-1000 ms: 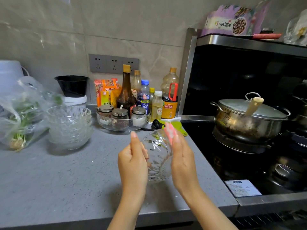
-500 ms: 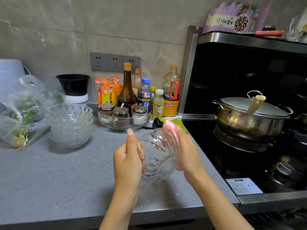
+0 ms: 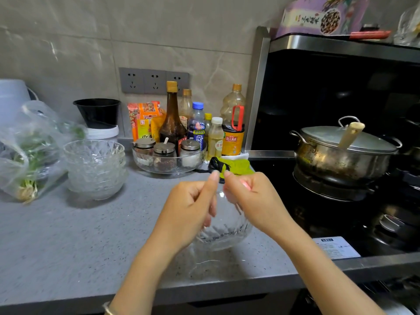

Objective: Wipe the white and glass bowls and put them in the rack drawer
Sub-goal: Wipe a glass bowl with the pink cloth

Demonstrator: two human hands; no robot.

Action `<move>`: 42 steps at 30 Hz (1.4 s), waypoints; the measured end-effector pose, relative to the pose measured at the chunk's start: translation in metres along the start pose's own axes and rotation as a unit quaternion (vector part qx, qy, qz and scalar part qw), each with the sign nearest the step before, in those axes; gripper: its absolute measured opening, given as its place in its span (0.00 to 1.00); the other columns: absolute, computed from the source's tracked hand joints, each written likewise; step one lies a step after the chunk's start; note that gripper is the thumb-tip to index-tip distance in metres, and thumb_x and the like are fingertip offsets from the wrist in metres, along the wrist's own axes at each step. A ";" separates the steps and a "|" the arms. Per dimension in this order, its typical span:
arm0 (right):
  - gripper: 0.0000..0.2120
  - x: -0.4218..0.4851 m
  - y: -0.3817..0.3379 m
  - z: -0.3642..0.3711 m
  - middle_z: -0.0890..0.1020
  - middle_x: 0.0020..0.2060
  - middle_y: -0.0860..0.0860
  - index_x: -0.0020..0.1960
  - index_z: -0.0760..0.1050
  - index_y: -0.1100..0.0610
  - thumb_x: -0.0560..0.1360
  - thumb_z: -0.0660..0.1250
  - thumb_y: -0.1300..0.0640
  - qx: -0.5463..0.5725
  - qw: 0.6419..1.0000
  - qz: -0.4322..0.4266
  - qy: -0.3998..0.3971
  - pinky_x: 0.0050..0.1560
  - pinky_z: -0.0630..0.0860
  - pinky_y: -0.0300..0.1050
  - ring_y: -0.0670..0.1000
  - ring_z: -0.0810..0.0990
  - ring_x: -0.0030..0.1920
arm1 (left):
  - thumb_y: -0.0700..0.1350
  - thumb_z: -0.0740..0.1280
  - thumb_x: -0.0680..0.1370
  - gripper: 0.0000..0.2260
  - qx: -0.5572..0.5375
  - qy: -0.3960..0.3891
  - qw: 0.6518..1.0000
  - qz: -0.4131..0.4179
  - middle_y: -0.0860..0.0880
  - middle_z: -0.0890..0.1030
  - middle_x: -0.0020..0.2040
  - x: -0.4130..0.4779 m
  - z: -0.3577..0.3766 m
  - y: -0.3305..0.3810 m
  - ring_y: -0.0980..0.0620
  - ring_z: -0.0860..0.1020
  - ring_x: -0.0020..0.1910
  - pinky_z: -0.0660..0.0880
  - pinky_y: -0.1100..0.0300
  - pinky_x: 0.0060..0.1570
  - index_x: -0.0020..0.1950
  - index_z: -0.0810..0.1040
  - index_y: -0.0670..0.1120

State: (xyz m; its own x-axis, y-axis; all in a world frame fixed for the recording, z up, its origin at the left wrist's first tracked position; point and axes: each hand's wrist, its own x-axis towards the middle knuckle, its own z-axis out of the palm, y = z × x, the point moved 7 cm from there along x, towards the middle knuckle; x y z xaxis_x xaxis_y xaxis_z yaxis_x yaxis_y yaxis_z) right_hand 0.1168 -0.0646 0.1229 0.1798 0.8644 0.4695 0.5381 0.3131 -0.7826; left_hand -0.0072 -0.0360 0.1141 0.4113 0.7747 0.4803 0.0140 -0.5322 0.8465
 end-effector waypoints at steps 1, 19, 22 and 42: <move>0.27 -0.001 0.000 0.001 0.62 0.20 0.52 0.22 0.59 0.55 0.75 0.59 0.45 0.001 1.000 -0.011 0.004 0.30 0.61 0.45 0.47 0.62 0.23 | 0.61 0.57 0.75 0.25 0.020 0.014 1.000 0.014 0.51 0.69 0.19 0.000 0.002 0.004 0.54 0.70 0.20 0.67 0.65 0.25 0.23 0.69 0.47; 0.15 -0.025 0.009 0.014 0.72 0.65 0.34 0.63 0.67 0.33 0.81 0.47 0.43 0.061 0.988 -0.084 0.117 0.71 0.66 0.49 0.38 0.67 0.69 | 0.55 0.54 0.82 0.25 -0.149 0.290 0.934 -0.147 0.54 0.64 0.18 -0.021 -0.002 -0.031 0.59 0.63 0.18 0.61 0.68 0.19 0.27 0.63 0.45; 0.17 -0.034 -0.002 0.024 0.68 0.69 0.35 0.66 0.65 0.33 0.82 0.46 0.46 -0.052 0.986 -0.114 0.109 0.74 0.60 0.48 0.40 0.61 0.73 | 0.55 0.53 0.82 0.25 -0.155 0.286 0.935 -0.140 0.54 0.67 0.19 -0.018 0.000 -0.034 0.58 0.66 0.19 0.63 0.67 0.21 0.27 0.66 0.44; 0.33 -0.015 0.018 -0.003 0.64 0.15 0.47 0.17 0.62 0.52 0.82 0.56 0.54 0.128 0.981 0.138 0.043 0.20 0.58 0.35 0.45 0.60 0.16 | 0.53 0.57 0.80 0.27 -0.085 0.137 0.984 -0.073 0.50 0.67 0.20 -0.012 -0.017 -0.024 0.57 0.65 0.20 0.65 0.71 0.24 0.23 0.67 0.42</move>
State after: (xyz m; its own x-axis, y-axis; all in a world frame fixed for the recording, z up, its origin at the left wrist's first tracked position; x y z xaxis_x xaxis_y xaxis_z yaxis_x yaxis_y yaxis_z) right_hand 0.1264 -0.0732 0.1030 0.3650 0.8968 0.2500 0.2370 0.1702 -0.9565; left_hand -0.0277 -0.0270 0.0918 0.1548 0.9141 0.3747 -0.1081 -0.3613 0.9261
